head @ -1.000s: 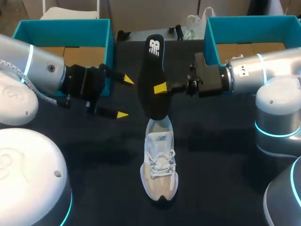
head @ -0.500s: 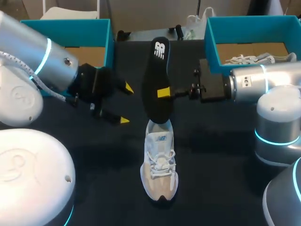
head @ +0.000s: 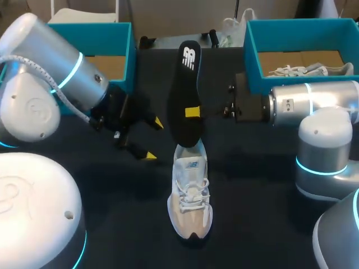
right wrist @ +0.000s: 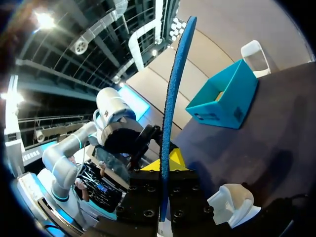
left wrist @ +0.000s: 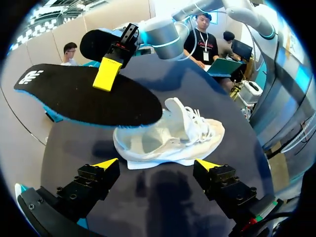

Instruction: Take the shoe out of the shoebox, open the shoe tongue, remove and reinsert the insole, then place the shoe into the shoebox

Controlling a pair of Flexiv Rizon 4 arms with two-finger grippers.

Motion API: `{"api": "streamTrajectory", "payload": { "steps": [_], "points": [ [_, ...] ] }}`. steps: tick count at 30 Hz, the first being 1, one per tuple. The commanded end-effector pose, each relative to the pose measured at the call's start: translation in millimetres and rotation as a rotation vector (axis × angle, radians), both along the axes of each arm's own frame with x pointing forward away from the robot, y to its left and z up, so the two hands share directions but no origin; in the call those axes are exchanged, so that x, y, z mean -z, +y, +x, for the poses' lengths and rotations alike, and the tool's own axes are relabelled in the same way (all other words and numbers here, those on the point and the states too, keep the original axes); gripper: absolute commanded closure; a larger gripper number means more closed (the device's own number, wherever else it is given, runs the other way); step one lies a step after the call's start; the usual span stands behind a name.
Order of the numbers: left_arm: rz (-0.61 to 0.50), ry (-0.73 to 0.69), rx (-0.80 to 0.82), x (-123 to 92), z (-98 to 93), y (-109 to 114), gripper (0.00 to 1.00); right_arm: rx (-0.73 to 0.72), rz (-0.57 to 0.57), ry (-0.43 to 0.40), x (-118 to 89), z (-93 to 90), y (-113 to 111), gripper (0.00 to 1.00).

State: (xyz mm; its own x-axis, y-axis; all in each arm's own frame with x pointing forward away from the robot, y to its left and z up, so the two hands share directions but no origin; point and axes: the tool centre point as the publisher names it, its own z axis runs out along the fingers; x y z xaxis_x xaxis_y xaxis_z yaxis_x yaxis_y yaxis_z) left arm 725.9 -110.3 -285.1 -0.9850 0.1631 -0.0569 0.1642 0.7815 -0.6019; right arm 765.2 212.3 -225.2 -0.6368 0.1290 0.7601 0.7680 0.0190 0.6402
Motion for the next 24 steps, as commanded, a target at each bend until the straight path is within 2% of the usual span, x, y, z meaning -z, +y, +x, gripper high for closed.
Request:
{"api": "streamTrajectory", "payload": {
  "steps": [1,4,6,8,13,17,24],
  "points": [
    [0.013,0.004,0.003,1,4.0,-6,0.00,0.005,-0.003,0.001,0,-0.5,4,1.00],
    [0.026,-0.016,0.004,6,0.6,-13,0.00,0.005,-0.003,0.001,0,-0.5,4,1.00],
    [-0.010,0.008,0.003,14,0.2,-18,0.00,0.005,-0.003,0.001,0,-0.5,4,1.00],
    [-0.004,0.026,0.010,24,0.1,-22,0.00,-0.015,0.014,-0.006,8,1.3,7,1.00],
    [0.019,0.016,-0.012,38,-0.4,-26,0.00,-0.030,0.008,-0.078,21,3.8,11,1.00],
    [0.021,0.007,-0.051,42,-0.7,-26,0.00,-0.034,0.043,-0.117,29,6.2,9,1.00],
    [0.045,0.011,-0.072,44,0.1,-20,0.00,-0.031,0.039,-0.117,31,7.0,7,1.00]
  ]
}}
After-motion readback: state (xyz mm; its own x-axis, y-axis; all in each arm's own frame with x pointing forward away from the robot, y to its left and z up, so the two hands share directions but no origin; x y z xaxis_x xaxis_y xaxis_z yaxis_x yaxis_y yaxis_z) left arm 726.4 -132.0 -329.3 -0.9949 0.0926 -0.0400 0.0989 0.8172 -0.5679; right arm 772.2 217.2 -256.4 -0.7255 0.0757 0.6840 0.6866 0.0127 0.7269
